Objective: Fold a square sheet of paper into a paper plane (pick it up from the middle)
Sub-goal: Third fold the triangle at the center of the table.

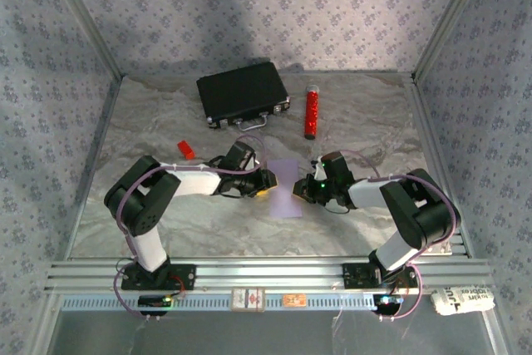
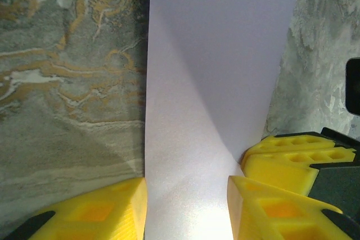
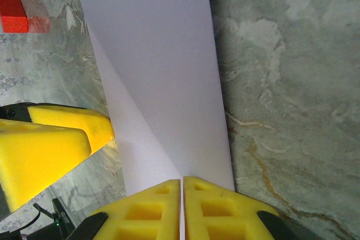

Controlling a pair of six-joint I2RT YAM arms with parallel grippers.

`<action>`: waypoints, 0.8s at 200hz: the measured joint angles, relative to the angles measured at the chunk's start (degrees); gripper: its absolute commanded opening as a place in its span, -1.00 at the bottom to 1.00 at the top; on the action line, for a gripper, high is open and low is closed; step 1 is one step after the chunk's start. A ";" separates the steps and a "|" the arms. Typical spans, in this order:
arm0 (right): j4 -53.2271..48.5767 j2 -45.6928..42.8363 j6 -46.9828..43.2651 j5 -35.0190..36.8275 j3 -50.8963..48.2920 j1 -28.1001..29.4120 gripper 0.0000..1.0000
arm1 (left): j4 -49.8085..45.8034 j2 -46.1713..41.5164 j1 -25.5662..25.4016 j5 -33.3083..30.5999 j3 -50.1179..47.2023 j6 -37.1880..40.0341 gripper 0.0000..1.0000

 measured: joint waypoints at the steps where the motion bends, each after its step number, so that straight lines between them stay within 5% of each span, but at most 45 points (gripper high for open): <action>1: 0.00 0.00 0.00 0.00 0.00 0.00 -0.77 | 0.00 0.00 0.00 -0.02 0.00 0.00 -0.17; 160: 0.20 0.00 0.00 -0.07 -0.09 -0.04 -0.78 | -9.57 0.04 -2.78 -7.15 4.96 3.48 -0.12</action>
